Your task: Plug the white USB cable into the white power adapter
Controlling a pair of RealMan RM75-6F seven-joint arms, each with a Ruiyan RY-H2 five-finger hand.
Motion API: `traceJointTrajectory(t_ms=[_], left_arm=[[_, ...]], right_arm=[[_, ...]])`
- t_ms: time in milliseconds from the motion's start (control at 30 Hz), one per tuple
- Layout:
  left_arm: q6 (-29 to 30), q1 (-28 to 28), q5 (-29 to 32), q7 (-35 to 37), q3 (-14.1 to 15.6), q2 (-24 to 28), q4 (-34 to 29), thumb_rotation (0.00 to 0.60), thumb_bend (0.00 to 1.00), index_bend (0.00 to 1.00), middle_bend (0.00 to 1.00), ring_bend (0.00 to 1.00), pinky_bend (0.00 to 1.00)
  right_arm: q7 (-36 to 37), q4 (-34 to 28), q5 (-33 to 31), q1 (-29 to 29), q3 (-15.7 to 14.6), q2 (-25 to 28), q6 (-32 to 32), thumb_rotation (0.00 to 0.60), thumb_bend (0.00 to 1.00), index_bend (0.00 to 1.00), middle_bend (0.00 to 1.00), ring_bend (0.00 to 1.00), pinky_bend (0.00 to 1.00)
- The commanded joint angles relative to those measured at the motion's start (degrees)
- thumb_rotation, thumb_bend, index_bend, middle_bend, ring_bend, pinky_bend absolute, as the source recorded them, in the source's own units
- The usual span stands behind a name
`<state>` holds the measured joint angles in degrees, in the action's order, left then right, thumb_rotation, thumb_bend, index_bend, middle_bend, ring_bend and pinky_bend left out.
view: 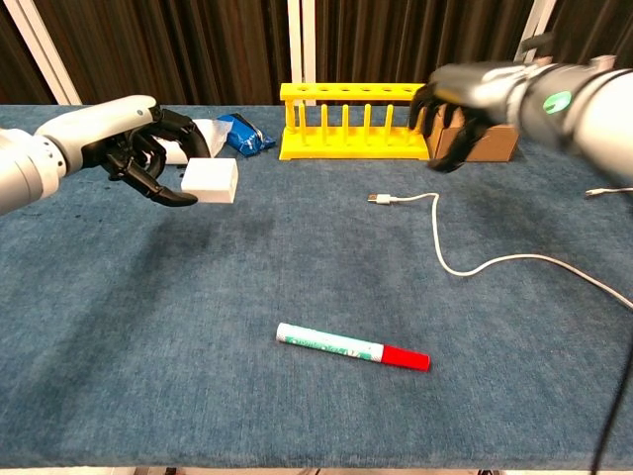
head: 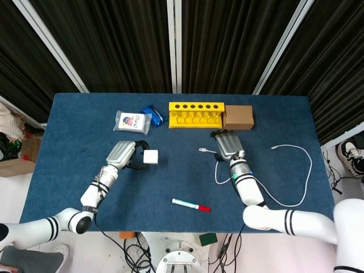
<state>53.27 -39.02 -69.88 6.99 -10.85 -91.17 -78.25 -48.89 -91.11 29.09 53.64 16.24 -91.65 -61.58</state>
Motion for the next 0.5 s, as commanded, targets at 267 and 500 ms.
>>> traceJointTrajectory(t_ms=[267, 500], left_arm=[[-0.14, 0.51, -1.17, 1.46, 0.9, -0.08, 0.59, 0.6, 0.26, 0.57, 0.49, 0.71, 0.88], [0.1, 0.79, -2.05, 1.89, 1.37, 0.06, 0.48, 0.6, 0.26, 0.57, 0.49, 0.71, 0.88]], right_arm=[[-9.85, 14.45, -10.7, 9.23, 3.08, -14.96, -7.13, 0.6, 0.33, 0.4, 0.28, 0.2, 0.35], [-10.99, 19.48, -11.7, 9.28, 3.52, -18.21, -7.25, 0.6, 0.36, 0.45, 0.29, 0.2, 0.35]])
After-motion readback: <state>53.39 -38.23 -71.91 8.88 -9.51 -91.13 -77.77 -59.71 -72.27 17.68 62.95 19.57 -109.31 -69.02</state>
